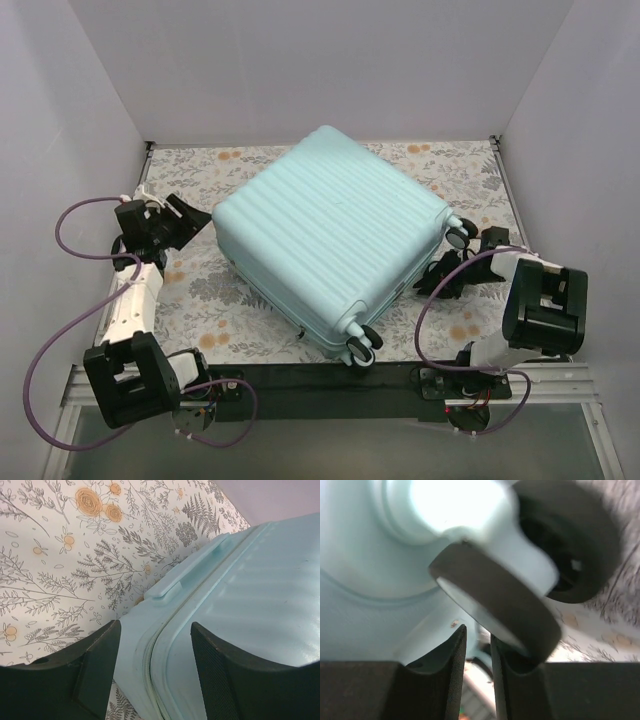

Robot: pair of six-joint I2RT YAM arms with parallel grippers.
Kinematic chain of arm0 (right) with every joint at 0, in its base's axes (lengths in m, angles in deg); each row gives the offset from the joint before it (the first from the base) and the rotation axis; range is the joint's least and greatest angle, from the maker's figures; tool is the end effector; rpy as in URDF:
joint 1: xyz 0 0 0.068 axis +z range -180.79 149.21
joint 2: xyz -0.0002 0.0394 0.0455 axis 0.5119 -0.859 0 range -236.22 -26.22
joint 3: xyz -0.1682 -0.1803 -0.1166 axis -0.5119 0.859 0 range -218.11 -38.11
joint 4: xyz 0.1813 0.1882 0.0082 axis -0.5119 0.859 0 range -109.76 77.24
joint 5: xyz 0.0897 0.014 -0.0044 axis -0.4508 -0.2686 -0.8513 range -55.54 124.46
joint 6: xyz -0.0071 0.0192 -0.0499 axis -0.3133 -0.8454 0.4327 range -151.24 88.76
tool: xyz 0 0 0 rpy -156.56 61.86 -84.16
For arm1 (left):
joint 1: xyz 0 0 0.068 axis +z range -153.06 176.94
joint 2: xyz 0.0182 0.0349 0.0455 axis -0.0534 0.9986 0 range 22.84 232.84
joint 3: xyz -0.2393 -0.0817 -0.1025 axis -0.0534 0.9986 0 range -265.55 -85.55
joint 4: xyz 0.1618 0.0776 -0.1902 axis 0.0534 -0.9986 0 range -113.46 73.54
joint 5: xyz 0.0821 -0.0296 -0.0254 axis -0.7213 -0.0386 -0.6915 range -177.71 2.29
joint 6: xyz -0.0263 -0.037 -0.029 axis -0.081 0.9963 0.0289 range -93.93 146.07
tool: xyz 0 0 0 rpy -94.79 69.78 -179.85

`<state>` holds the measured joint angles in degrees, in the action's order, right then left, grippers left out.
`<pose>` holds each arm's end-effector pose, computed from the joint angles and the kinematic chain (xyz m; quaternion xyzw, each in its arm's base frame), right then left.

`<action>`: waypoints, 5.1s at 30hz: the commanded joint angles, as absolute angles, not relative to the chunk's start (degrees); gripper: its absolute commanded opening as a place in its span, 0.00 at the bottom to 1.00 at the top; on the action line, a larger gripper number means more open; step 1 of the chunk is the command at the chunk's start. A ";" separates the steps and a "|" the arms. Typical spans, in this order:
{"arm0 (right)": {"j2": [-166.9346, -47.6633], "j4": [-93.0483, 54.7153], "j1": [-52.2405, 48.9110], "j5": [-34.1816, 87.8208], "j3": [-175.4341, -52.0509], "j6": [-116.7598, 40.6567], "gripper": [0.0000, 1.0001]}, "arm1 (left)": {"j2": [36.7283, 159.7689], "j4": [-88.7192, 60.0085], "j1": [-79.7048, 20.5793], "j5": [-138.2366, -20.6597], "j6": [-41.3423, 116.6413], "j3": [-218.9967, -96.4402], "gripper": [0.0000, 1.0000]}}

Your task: Pack the luggage

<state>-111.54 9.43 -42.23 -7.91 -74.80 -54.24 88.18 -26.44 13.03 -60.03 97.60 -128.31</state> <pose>0.2268 -0.0213 0.1343 0.2379 0.8970 0.3674 0.0622 0.2429 0.0529 0.2581 -0.5065 0.6940 -0.4027 0.3155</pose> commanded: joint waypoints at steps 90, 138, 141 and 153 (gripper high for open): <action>-110.44 -0.60 -45.73 1.32 -113.08 -29.06 0.48 | 123.47 -26.47 3.45 -69.41 89.62 -151.29 0.47; -107.25 -49.02 -19.81 -5.27 -74.76 -45.65 0.62 | 126.90 -37.20 1.51 -68.90 88.47 -146.54 0.00; -109.36 -51.21 -19.19 -4.48 -75.11 -47.75 0.61 | 126.99 -37.55 1.51 -68.90 87.95 -146.98 0.00; -112.53 -58.69 -16.91 -1.84 -76.78 -53.91 0.55 | 127.52 -37.82 1.51 -68.81 87.33 -146.28 0.00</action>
<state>-112.17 -53.35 -17.51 -2.97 -74.14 -52.06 125.49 -23.42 2.00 -69.51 91.02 -149.84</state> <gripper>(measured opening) 0.558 0.214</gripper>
